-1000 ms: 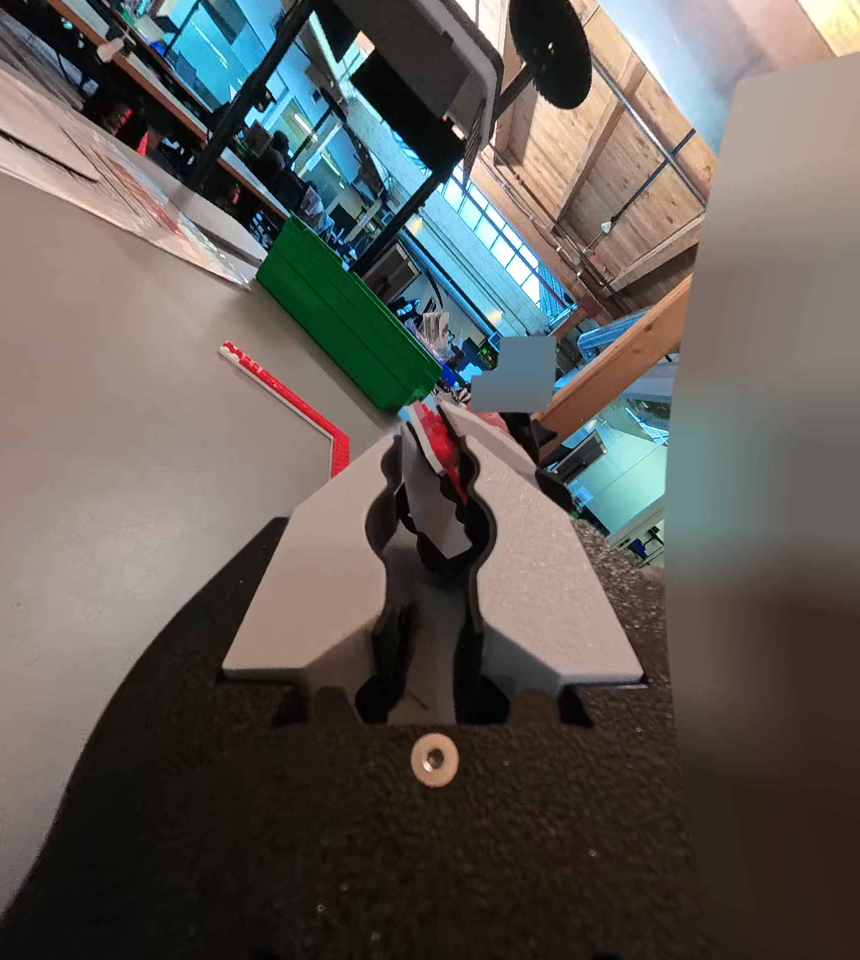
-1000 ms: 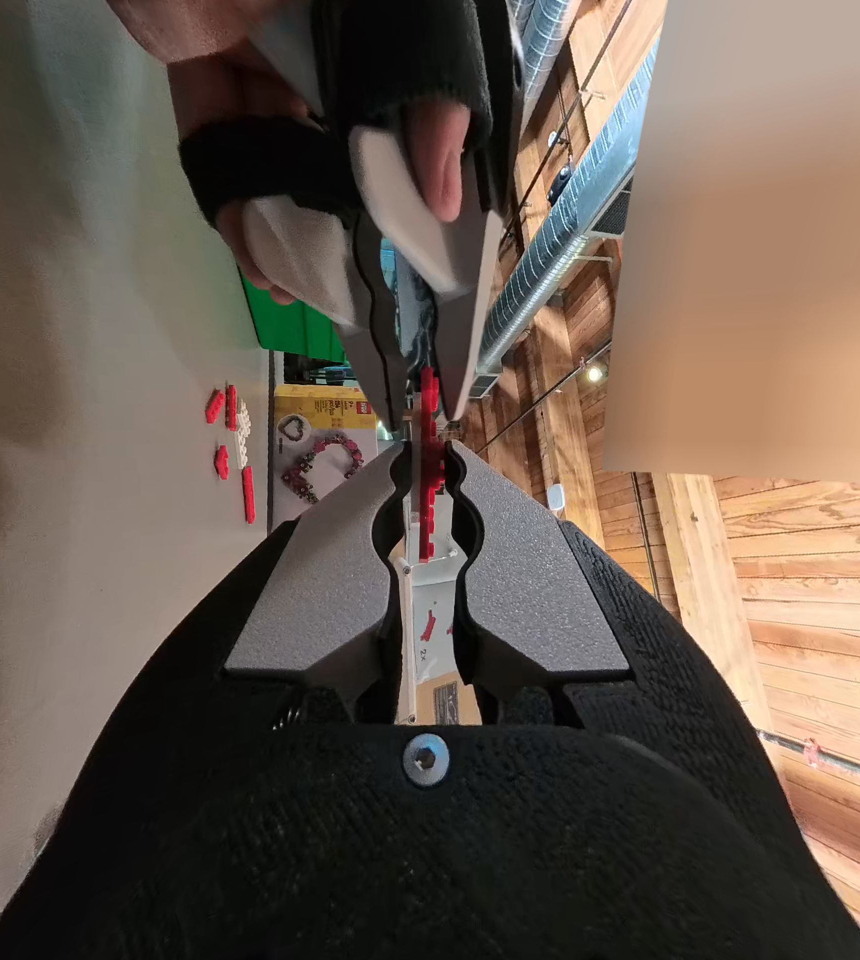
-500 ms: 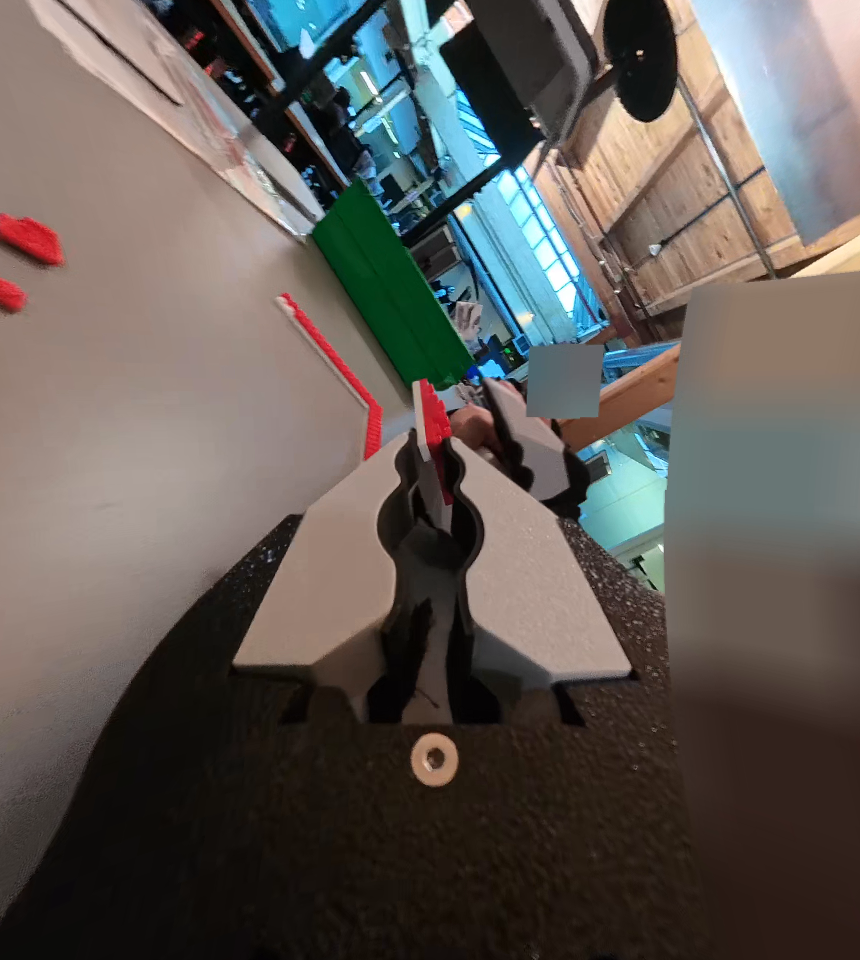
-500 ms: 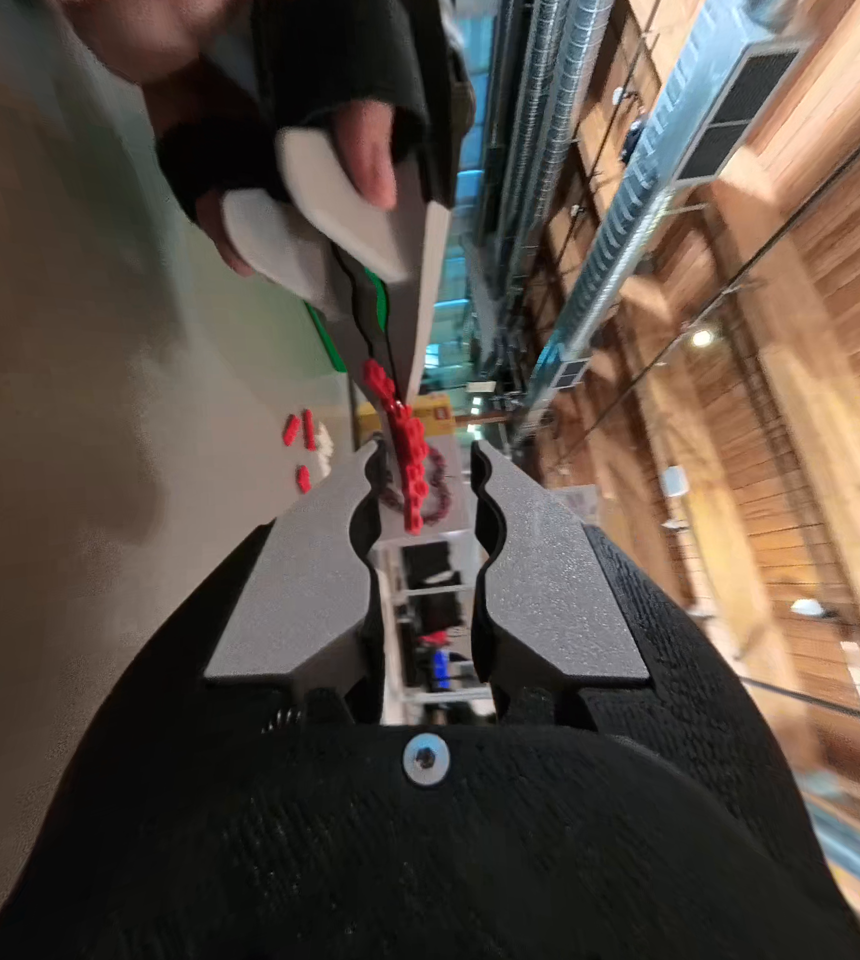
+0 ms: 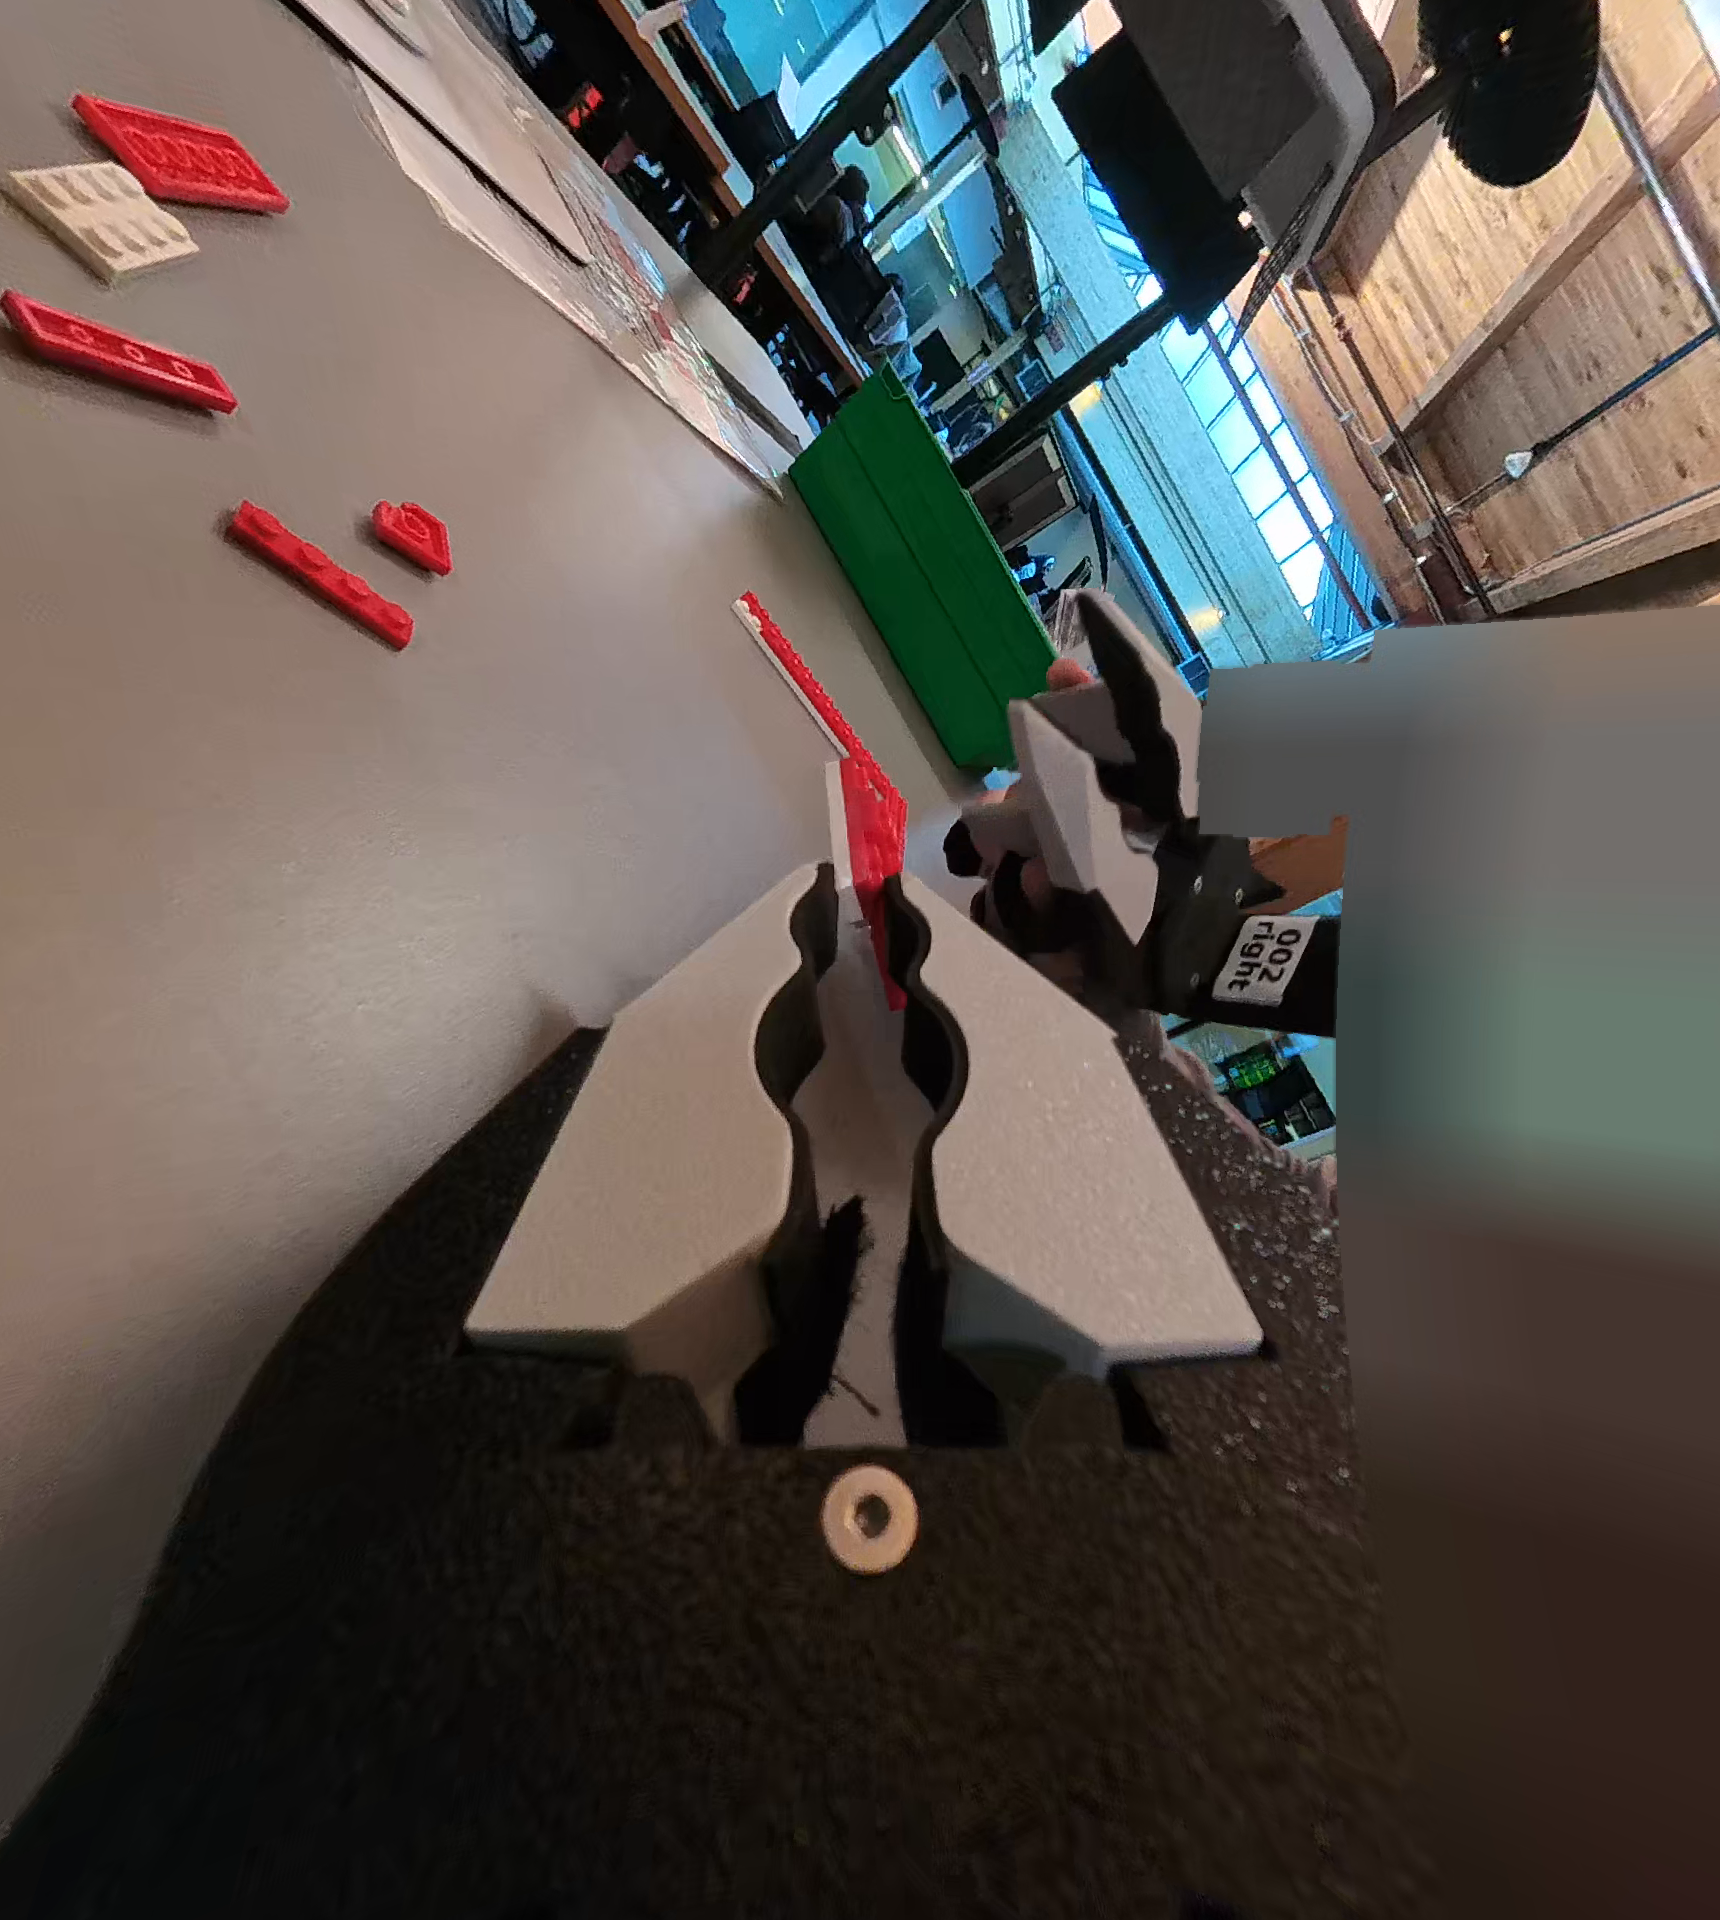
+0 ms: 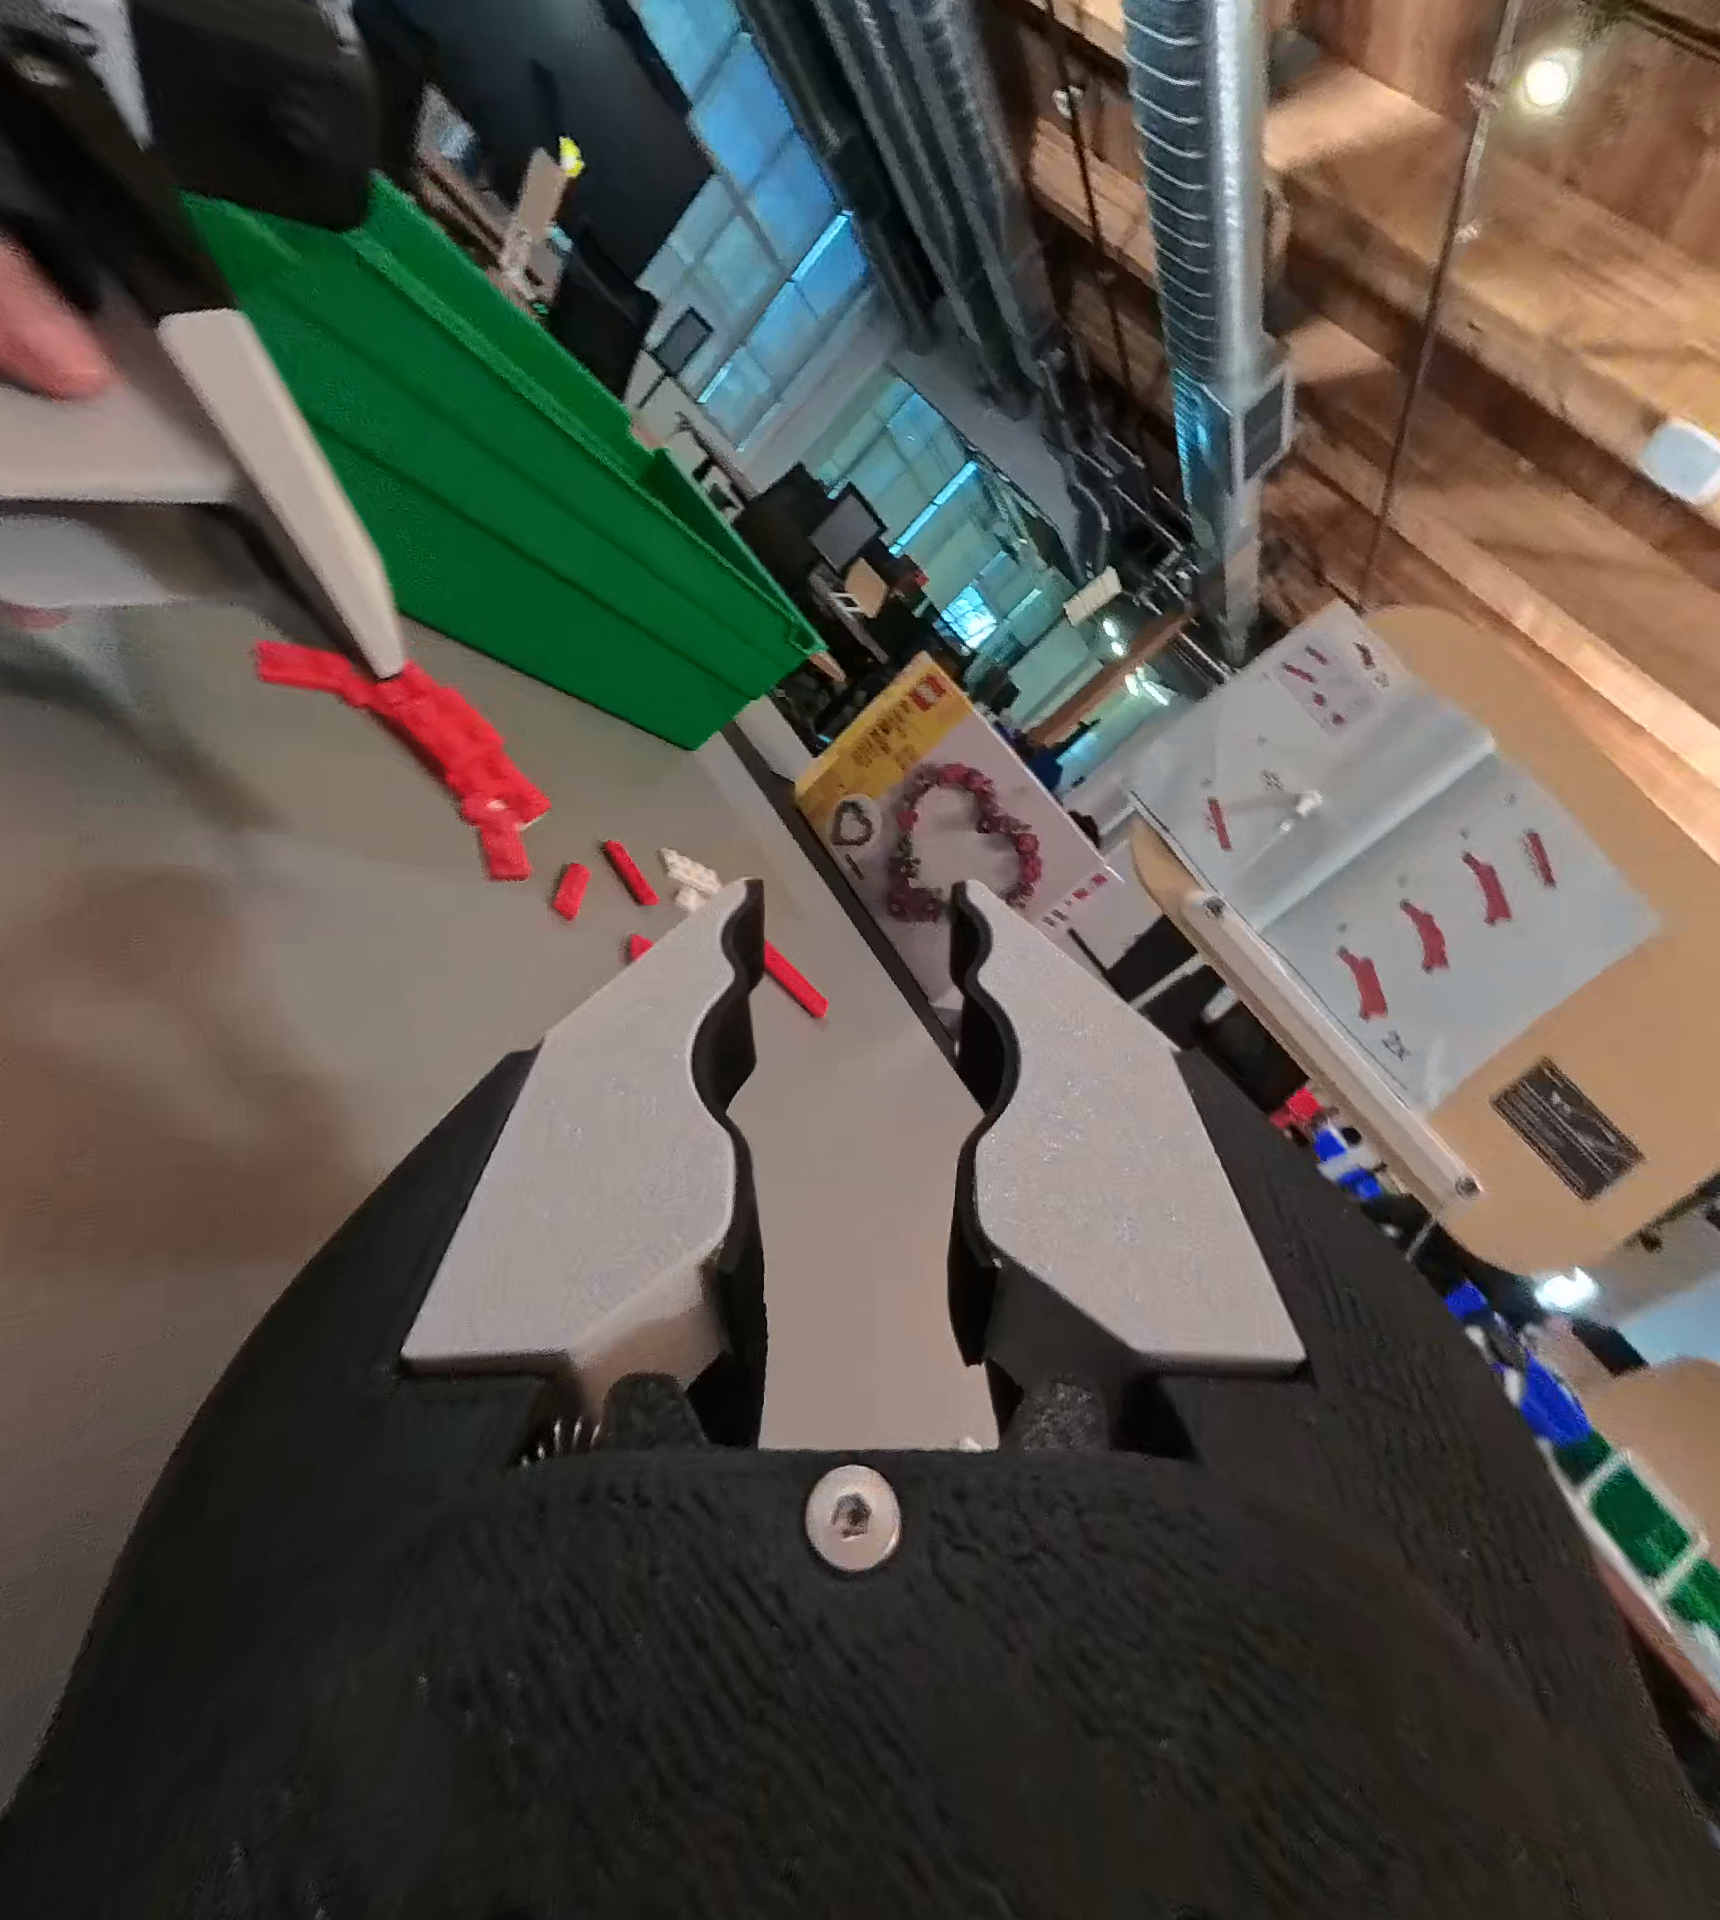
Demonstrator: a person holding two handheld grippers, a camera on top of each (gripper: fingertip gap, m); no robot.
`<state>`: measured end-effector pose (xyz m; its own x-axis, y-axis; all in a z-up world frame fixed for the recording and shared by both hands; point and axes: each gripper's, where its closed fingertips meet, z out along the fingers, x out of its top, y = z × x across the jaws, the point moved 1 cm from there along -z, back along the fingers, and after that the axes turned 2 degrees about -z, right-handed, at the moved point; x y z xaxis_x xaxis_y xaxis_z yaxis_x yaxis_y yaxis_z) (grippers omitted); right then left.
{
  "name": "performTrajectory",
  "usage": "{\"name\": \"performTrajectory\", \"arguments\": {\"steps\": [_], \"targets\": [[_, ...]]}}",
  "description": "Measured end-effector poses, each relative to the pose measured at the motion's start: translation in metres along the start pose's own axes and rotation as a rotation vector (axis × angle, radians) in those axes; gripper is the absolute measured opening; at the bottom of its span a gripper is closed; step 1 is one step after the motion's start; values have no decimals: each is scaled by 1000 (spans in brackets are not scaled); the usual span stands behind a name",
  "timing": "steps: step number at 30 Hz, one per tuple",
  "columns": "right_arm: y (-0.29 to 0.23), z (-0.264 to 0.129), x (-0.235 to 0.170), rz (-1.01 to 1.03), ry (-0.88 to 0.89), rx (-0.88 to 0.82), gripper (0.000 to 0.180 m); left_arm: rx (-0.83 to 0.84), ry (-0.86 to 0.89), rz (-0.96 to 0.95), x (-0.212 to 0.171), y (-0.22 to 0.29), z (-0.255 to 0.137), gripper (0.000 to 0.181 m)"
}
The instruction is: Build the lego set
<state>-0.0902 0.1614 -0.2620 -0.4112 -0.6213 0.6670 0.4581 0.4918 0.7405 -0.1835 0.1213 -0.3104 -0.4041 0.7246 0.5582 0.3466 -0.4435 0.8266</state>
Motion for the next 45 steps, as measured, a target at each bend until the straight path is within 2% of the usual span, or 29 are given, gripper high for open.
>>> {"name": "performTrajectory", "arguments": {"steps": [10, 22, 26, 31, 35, 39, 42, 45], "targets": [[26, -4, -11, 108, -49, -133, 28, -14, -4, 151, -6, 14, 19, 7], [23, -3, -12, 169, -47, -105, 27, 11, -24, 163, -10, 11, 23, 7], [21, 2, -20, 313, -89, 23, 27, -1, -41, 139, -11, 11, 24, 7], [-1, 33, -40, 587, -253, 375, 28, 4, -41, 134, -11, 10, 24, 7], [-28, 64, -59, 606, -416, 590, 30, 4, -43, 132, -11, 9, 24, 7], [-47, 89, -68, 609, -421, 689, 30, 1, -46, 131, -12, 10, 24, 7], [-59, 97, -75, 682, -443, 760, 32, 0, -51, 131, -12, 10, 24, 7], [-66, 100, -80, 666, -447, 796, 32, -4, -58, 127, -13, 10, 24, 7]]}}
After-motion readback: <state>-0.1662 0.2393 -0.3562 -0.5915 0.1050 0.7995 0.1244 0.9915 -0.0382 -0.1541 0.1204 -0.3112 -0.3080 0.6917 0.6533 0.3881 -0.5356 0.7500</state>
